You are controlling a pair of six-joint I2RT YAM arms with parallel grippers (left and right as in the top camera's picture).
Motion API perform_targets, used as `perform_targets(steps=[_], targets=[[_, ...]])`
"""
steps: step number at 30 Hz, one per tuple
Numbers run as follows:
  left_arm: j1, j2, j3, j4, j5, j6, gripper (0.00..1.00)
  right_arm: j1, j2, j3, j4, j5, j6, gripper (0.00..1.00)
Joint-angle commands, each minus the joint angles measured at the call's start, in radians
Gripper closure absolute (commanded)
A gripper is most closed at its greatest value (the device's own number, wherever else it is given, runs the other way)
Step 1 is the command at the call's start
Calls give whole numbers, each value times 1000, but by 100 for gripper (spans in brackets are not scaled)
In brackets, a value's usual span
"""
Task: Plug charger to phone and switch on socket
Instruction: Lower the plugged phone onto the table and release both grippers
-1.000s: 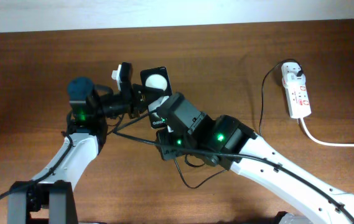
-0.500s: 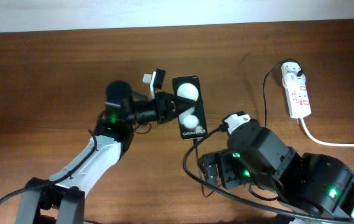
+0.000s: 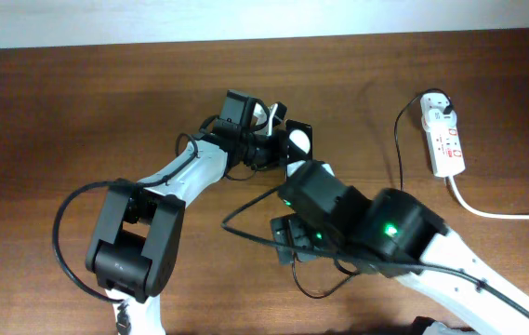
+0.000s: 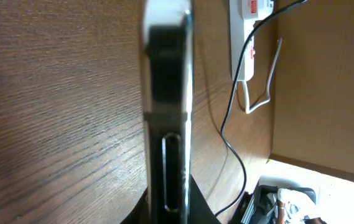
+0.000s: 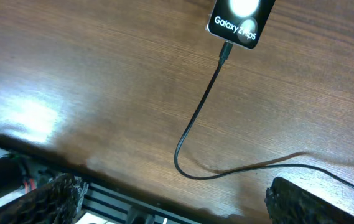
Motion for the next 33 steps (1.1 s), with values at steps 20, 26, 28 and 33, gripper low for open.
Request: perform_targets(steps=[20,26,28,33], targets=[[0,149,18,-88,-242,35,59,-4,-262,13,-27,24,-5,1],[0,149,18,-89,-245,35,24,-4,-500,13,-27,64,-5,1],[0,149,18,-98,-263,35,1,-4,-527,13,-27,65,-5,1],[0,149,18,-179,-357,35,1,-4,-526,13,-27,64,-5,1]])
